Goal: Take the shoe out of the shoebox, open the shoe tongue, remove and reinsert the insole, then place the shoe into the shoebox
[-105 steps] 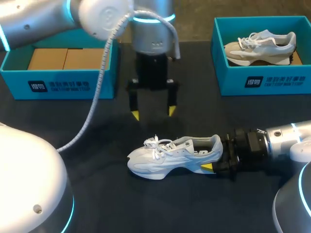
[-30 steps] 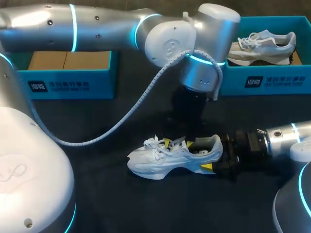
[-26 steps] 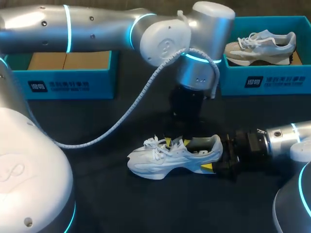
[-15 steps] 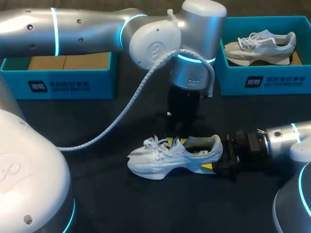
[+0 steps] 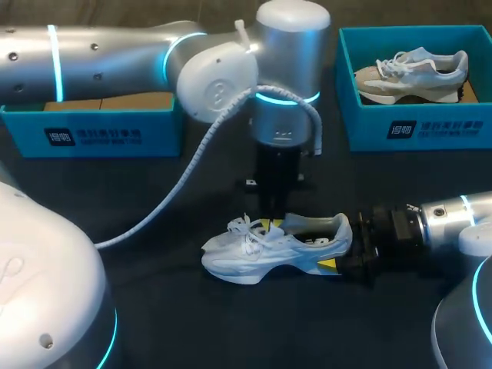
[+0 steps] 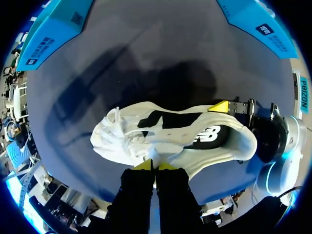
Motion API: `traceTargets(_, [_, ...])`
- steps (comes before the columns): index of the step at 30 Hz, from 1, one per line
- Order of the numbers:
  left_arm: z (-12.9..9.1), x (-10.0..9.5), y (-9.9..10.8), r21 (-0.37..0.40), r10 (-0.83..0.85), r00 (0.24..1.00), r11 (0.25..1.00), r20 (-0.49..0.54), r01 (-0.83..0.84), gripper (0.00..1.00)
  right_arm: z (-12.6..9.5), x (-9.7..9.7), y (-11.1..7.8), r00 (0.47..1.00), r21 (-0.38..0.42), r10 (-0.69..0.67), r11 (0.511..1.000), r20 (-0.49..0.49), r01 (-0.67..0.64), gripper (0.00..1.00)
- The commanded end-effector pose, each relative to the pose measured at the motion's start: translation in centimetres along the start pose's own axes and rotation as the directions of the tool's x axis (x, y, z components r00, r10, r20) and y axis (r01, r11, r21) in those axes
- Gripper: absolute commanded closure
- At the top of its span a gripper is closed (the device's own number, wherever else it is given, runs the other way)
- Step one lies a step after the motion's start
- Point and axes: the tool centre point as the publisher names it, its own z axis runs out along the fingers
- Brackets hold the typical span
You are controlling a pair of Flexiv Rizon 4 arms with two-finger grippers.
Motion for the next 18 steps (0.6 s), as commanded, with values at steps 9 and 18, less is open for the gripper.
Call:
traceTargets(9, [-1.1,-4.7,1.3,0.09,0.016,0.909,0.996,-0.416,0.024,1.0,0.0,0.0,0.0,1.0,0.004,0.001,1.0,0.001,-0.001,1.0])
traceTargets(18, [-0.6,-6.6,1.3,0.093,0.002,0.878,0.995,-0.479,0.049,1.0,0.0,0.0,0.0,1.0,0.004,0.001,1.0,0.001,-0.001,1.0])
